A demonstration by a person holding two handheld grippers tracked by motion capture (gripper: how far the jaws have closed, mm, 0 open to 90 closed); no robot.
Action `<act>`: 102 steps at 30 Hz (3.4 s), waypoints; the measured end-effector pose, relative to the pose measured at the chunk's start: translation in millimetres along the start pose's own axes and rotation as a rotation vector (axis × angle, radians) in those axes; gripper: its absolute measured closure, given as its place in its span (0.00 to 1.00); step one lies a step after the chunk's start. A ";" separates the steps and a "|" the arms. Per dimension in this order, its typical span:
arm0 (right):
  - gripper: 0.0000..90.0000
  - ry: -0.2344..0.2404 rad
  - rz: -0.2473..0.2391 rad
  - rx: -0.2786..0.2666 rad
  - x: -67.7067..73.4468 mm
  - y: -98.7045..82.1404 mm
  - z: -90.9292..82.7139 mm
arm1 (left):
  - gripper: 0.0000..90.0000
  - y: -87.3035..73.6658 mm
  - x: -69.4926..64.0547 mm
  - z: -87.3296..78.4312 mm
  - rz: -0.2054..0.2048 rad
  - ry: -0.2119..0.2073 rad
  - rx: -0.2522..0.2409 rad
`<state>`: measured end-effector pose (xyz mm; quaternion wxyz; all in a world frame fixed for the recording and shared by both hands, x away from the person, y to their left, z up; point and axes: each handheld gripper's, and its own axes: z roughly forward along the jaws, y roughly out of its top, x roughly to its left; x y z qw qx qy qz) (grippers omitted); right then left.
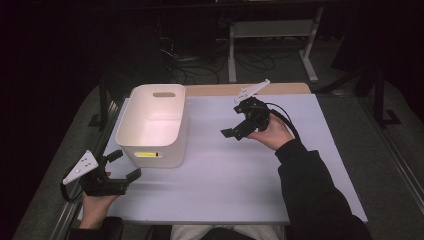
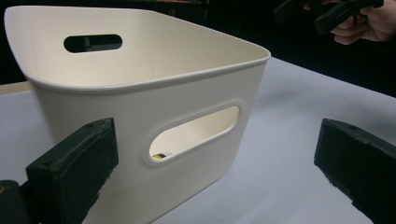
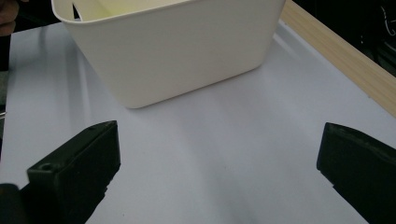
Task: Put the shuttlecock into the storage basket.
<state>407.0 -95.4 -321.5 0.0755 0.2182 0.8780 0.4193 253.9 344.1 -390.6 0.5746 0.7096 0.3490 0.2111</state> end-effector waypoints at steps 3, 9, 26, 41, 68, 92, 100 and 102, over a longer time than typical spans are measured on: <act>0.00 -0.004 -0.001 0.007 0.0 -4.3 -0.6 | 0.00 0.0 -0.2 -0.1 -0.001 0.000 -0.001; 0.00 -0.011 0.000 0.005 1.0 -14.1 -2.9 | 0.00 -0.1 0.0 0.1 -0.001 0.002 0.002; 0.00 -0.019 0.021 -0.011 3.1 -42.0 -12.8 | 0.00 -0.3 0.6 -0.3 -0.005 0.008 0.000; 0.00 -0.032 0.076 -0.024 -2.0 -73.4 -21.2 | 0.00 -0.3 0.9 -0.4 -0.004 0.010 -0.001; 0.00 -0.051 0.130 -0.063 0.0 -112.3 -38.8 | 0.00 -0.5 0.5 -0.8 -0.003 0.009 0.001; 0.00 -0.129 0.189 -0.101 7.2 -160.1 -64.5 | 0.00 -0.7 0.0 -1.9 -0.003 0.010 0.004; 0.00 -0.148 0.210 -0.129 10.2 -172.6 -72.6 | 0.00 -0.8 0.0 -2.2 -0.004 0.009 0.004; 0.00 -0.152 0.215 -0.128 11.3 -176.2 -73.6 | 0.00 -0.7 0.1 -1.8 -0.005 0.009 0.004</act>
